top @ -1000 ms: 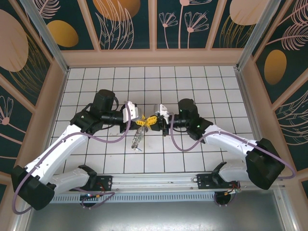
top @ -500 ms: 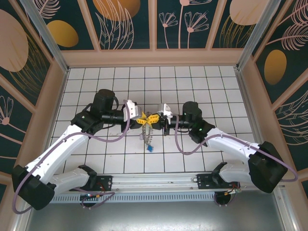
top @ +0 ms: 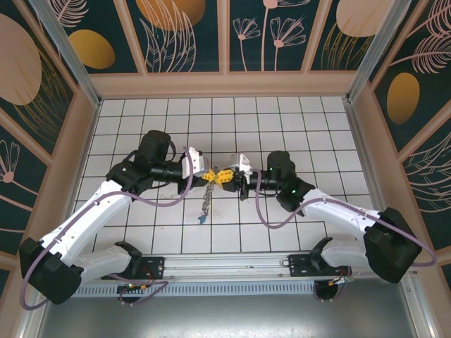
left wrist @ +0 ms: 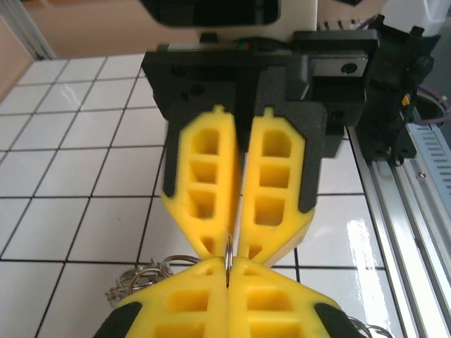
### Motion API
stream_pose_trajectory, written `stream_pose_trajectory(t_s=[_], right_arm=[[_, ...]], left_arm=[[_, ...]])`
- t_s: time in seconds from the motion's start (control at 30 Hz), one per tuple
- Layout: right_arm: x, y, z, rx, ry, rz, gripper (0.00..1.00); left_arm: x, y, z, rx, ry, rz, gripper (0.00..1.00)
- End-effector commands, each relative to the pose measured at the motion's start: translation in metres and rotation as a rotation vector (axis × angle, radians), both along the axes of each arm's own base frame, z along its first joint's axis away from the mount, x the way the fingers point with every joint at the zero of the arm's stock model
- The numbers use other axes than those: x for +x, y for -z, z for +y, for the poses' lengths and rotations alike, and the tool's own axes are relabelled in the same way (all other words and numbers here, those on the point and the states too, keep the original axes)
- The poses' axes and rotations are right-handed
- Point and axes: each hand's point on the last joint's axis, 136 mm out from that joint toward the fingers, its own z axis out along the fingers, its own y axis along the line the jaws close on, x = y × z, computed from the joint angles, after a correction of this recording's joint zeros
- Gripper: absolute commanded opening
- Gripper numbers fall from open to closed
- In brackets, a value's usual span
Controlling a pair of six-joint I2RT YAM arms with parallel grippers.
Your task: Put the keys on the keyring
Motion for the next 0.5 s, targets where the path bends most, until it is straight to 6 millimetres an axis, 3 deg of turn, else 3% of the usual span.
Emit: stream_pose_trajectory(t_s=[0.0,0.23,0.47], right_arm=[[-0.004,-0.013,-0.004,-0.039,-0.019,-0.107,0.20],[-0.002,-0.010,-0.005,-0.126,-0.029,-0.119,0.28],[-0.004,-0.009,0.000,-0.115,-0.054,-0.110,0.30]], left_arm=[[-0.001,-0.007,0.005,0.034,0.017,-0.056,0.00],[0.005,0.008,0.008,0.139,0.031,-0.053,0.00],[0.003,0.006,0.005,0.128,0.043,-0.048,0.00]])
